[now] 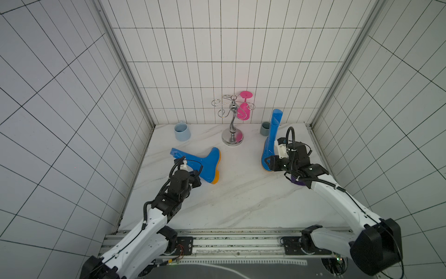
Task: Wipe the rubber boots with a cloth
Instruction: Adjust the rubber boot at the center of the board.
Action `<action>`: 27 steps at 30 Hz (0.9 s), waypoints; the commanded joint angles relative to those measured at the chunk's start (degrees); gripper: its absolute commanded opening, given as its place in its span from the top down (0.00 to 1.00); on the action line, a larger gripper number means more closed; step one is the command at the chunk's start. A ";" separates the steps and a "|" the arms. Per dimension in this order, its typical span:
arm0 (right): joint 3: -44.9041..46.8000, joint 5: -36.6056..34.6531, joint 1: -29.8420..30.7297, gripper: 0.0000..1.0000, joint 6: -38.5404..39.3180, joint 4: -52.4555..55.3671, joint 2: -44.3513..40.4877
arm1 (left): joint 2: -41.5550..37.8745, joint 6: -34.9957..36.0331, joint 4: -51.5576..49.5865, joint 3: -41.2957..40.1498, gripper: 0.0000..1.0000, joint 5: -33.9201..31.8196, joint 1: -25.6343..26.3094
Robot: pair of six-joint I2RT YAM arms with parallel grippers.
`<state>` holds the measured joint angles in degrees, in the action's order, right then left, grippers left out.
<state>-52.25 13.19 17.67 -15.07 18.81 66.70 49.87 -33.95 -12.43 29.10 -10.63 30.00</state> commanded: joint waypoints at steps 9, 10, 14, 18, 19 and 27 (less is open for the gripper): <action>-5.78 -0.10 -5.32 0.52 2.20 8.59 -7.82 | 22.54 15.32 -24.85 24.67 1.00 -26.58 31.18; -5.80 -0.01 -5.79 0.52 2.31 8.92 -8.24 | 24.84 14.90 -26.70 26.12 1.00 -29.08 34.52; -6.23 0.10 -7.52 0.52 2.85 9.98 -9.33 | 35.03 13.07 -31.63 30.89 1.00 -36.16 46.54; -6.84 -1.70 -9.75 0.52 1.93 10.61 -10.97 | 49.27 13.74 -36.39 38.40 1.00 -40.53 54.96; -6.90 -2.36 -10.46 0.52 1.43 10.72 -11.57 | 53.18 14.96 -38.02 40.71 1.00 -41.30 56.57; -9.35 -3.85 -14.52 0.51 0.55 10.89 -14.33 | 62.21 25.29 -35.56 47.84 1.00 -37.29 58.77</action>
<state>-54.41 10.15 4.10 -14.44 28.95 53.01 113.08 -12.67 -46.59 75.50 -48.51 90.19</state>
